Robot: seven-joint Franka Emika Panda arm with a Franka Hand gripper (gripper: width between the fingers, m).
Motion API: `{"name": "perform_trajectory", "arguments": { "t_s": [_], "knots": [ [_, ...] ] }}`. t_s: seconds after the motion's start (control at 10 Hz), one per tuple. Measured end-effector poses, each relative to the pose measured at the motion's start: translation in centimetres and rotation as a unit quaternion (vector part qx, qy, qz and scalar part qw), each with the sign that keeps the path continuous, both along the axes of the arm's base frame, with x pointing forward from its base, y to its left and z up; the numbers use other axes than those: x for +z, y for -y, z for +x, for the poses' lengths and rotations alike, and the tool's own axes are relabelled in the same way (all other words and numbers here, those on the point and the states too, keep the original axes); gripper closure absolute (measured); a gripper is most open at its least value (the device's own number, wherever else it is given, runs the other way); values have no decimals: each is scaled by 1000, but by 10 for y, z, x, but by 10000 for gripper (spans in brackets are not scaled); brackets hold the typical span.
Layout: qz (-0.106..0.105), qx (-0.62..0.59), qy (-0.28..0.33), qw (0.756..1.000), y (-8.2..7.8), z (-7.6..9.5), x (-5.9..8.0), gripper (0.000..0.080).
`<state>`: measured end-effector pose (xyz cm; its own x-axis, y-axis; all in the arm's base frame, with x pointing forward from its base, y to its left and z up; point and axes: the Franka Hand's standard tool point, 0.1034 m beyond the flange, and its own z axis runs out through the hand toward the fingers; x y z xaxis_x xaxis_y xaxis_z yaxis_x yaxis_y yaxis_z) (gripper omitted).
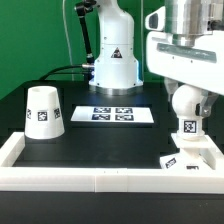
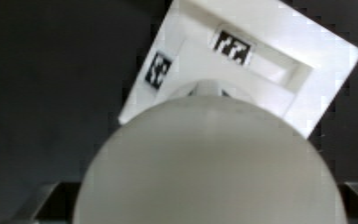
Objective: Assemble lamp
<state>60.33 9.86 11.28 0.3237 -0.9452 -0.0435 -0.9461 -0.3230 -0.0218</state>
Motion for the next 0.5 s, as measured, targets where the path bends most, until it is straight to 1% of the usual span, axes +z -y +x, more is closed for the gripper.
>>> {"name": "perform_trajectory", "arguments": {
  "t_s": [0.2, 0.3, 0.5],
  "knots": [
    [20, -100, -11, 995, -3, 0, 0, 222],
    [30, -157, -16, 987, -4, 1, -1, 222],
    [40, -216, -21, 975, -2, 2, -2, 222]
  ]
}}
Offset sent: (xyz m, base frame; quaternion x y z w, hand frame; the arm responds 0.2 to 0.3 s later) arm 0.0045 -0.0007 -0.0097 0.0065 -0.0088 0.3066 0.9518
